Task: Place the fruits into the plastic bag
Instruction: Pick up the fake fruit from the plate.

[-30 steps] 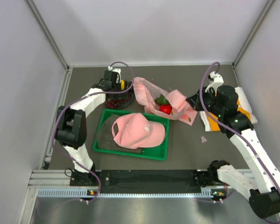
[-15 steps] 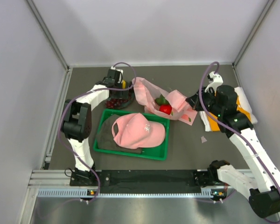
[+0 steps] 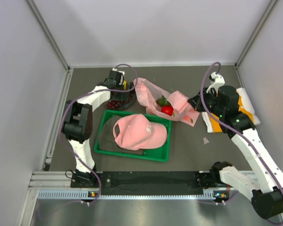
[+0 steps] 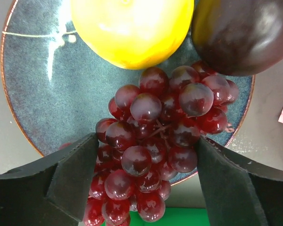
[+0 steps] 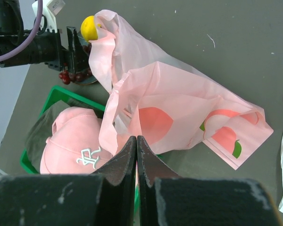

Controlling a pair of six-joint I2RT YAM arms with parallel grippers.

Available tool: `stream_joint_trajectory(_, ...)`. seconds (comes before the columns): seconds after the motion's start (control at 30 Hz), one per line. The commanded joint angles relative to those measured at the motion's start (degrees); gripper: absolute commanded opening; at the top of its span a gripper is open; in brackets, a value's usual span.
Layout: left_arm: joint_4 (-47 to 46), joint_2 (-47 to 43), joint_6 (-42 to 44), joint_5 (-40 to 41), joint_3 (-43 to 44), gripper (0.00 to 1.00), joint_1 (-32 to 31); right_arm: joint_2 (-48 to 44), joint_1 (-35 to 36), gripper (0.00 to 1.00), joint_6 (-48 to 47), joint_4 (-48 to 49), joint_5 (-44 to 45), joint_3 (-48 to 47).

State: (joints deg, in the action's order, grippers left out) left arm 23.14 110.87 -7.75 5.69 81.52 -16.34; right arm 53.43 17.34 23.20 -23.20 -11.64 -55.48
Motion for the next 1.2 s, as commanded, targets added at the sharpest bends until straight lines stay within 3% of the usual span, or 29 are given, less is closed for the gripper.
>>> stream_joint_trajectory(0.0, 0.68, -0.66, 0.63, 1.34, -1.53, 0.81, -0.01, 0.01, -0.29, 0.0, 0.18, 2.46, 0.21, -0.33)
stream_joint_trajectory(0.23, 1.12, -1.97, 1.07, 1.6, -2.24, 0.65, -0.01, 0.1, -0.38, 0.0, 0.09, 2.63, -0.05, -0.33)
stream_joint_trajectory(0.43, 1.91, -3.55, 1.07, 2.22, -2.68, 0.62, -0.01, 0.27, -0.29, 0.0, 0.27, 2.81, -0.14, -0.33)
stream_joint_trajectory(0.93, 3.06, -10.32, 1.33, 1.43, -4.44, 0.41, 0.08, 0.1, -0.29, 0.0, 0.53, 2.81, -0.49, 0.11)
stream_joint_trajectory(1.0, 2.71, -10.06, 1.59, 1.34, -4.7, 0.36, -0.01, -0.17, -0.38, 0.0, 0.53, 2.55, -0.49, 0.02)
stream_joint_trajectory(1.17, 3.85, -9.88, 1.25, 1.07, -4.08, 0.07, -0.01, -0.96, -0.29, 0.0, 0.53, 1.93, 0.04, 0.11)
